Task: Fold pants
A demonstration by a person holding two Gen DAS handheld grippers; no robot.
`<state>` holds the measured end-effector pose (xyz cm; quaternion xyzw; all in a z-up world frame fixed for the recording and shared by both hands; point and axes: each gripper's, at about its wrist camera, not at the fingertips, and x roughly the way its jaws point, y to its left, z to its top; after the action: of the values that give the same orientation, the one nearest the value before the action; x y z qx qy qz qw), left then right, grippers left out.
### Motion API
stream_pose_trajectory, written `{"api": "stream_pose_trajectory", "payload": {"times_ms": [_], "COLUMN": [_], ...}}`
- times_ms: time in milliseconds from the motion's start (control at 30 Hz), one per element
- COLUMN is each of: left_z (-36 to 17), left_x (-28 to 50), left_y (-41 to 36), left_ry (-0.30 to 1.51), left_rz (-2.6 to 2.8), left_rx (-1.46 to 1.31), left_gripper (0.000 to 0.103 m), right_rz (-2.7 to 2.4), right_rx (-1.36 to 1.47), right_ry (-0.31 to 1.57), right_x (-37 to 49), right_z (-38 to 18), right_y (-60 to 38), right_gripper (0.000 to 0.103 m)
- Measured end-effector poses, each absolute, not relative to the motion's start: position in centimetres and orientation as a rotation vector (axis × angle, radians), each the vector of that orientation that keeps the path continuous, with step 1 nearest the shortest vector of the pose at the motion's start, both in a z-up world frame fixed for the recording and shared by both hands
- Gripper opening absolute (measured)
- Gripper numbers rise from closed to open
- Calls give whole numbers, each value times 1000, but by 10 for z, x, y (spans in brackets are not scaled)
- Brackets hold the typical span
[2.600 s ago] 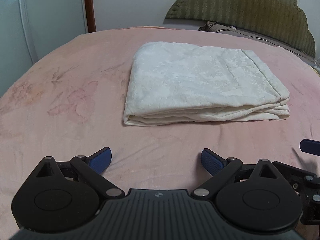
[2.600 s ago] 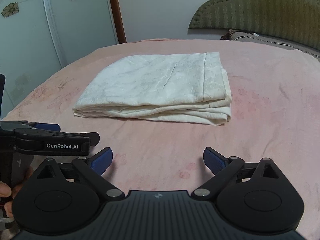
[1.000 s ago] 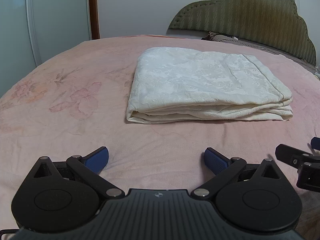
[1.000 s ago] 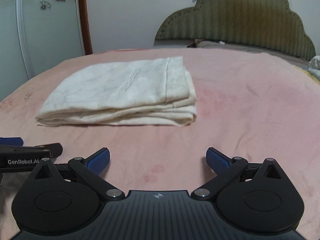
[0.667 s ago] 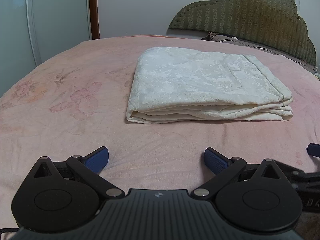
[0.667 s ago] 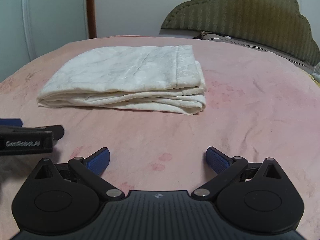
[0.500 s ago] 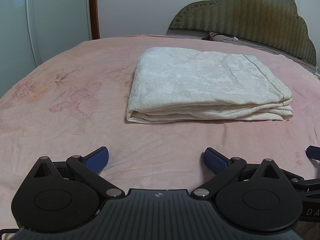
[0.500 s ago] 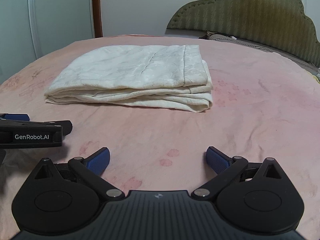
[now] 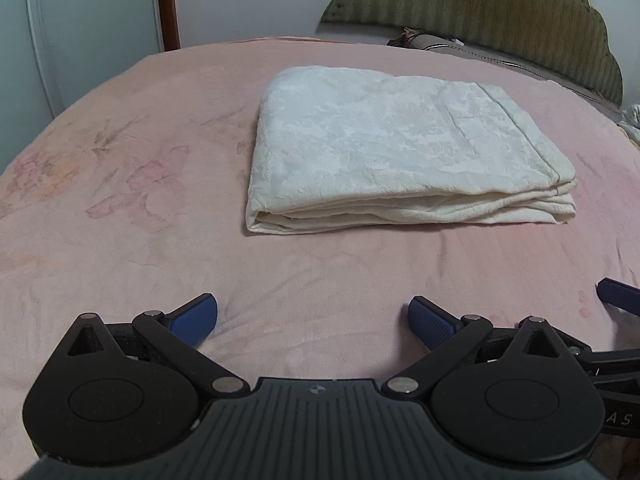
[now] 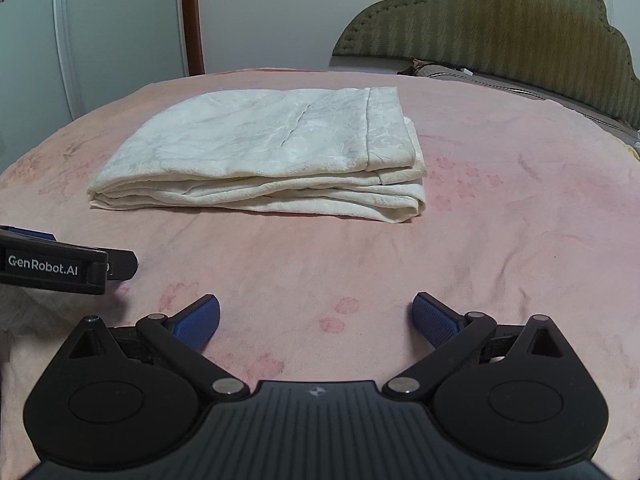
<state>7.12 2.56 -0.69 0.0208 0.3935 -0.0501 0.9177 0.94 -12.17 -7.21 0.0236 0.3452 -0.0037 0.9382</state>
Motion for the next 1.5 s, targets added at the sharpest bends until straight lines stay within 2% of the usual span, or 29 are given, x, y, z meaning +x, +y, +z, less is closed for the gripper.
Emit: {"api": "stream_pose_trajectory", "payload": {"times_ms": [533, 1500], "left_z": [-4, -10], "left_x": [57, 58], "left_y": [21, 25], "left_ry": [730, 729], "left_rz": [-23, -53], "left_rx": [95, 55], "left_gripper": [103, 103], "right_rz": [-29, 10], "right_rx": [67, 47], "right_ry": [691, 703], "right_x": [10, 12], "right_z": [-71, -73], "right_y": [-119, -119], "right_gripper": [103, 103]}}
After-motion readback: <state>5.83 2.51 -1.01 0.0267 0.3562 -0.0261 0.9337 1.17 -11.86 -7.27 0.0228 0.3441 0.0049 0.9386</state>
